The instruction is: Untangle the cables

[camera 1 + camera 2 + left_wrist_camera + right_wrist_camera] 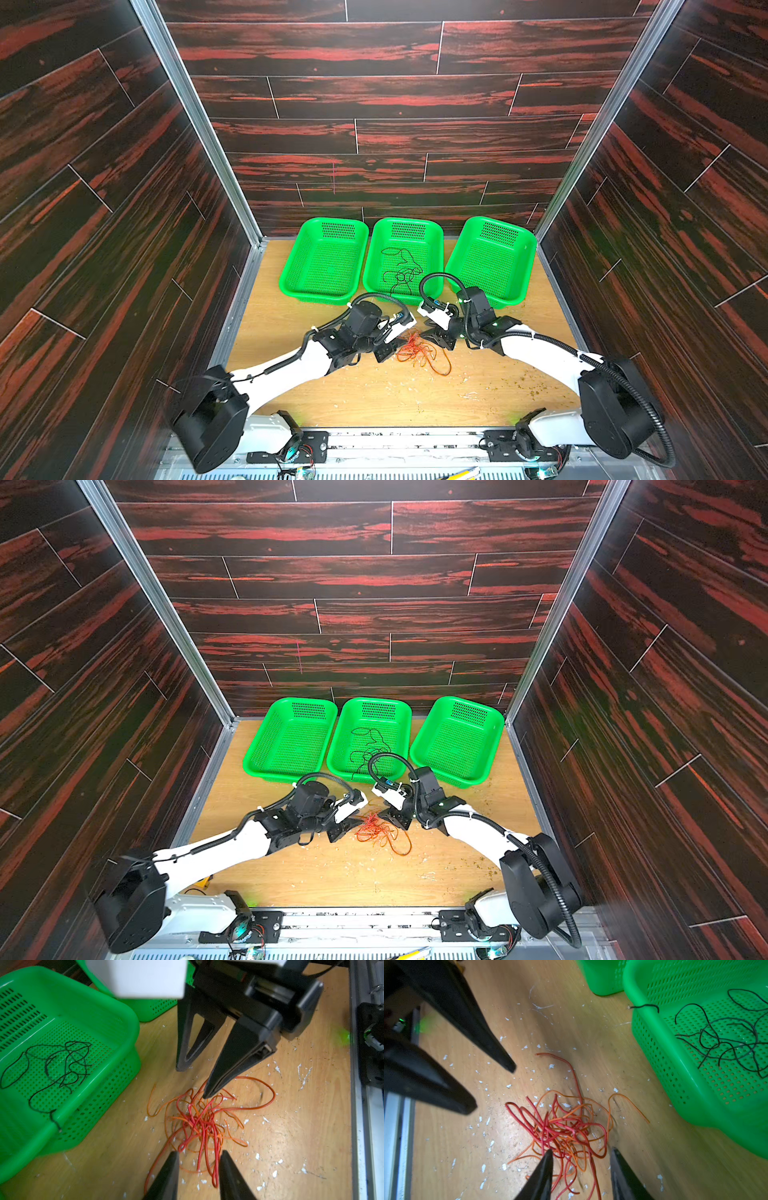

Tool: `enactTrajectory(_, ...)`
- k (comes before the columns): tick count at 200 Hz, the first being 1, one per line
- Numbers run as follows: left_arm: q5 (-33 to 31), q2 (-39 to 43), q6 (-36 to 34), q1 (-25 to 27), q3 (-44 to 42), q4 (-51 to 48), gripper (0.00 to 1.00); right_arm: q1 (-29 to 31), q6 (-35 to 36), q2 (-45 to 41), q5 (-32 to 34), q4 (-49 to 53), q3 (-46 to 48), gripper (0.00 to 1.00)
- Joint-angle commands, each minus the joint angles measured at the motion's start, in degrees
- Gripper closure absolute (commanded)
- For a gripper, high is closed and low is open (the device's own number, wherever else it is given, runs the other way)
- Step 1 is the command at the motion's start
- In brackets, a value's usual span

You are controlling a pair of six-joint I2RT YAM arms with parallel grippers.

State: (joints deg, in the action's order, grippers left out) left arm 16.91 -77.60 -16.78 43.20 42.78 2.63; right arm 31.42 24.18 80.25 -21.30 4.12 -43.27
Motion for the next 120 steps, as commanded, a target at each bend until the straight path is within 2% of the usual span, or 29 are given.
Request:
enactTrajectory(1, 2.97, -4.05, -1.52, 0.17, 1.73, 3.79, 0.61, -0.14, -0.75, -0.80, 0.91, 0.69, 1.06, 0.53)
enactTrajectory(45, 2.64, -9.99, -4.60, 0.46, 4.16, 4.26, 0.55, -1.27, -0.14, 0.04, 5.17, 4.90, 1.54, 0.52)
enactTrajectory(85, 1.06, -13.38, -3.09, 0.57, 6.77, 7.99, 0.59, -1.27, 0.88, 3.05, 4.49, 3.57, 1.26, 0.52)
enactTrajectory(101, 1.17, -14.01, -3.38, 0.52, 7.05, 8.15, 0.68, -1.19, 1.91, 4.84, 4.68, 4.05, 0.08, 0.52)
enactTrajectory(120, 1.62, -14.48, -3.70, 0.64, 7.48, 7.35, 0.88, -1.20, 2.92, 5.83, 4.18, 3.80, -0.88, 0.52)
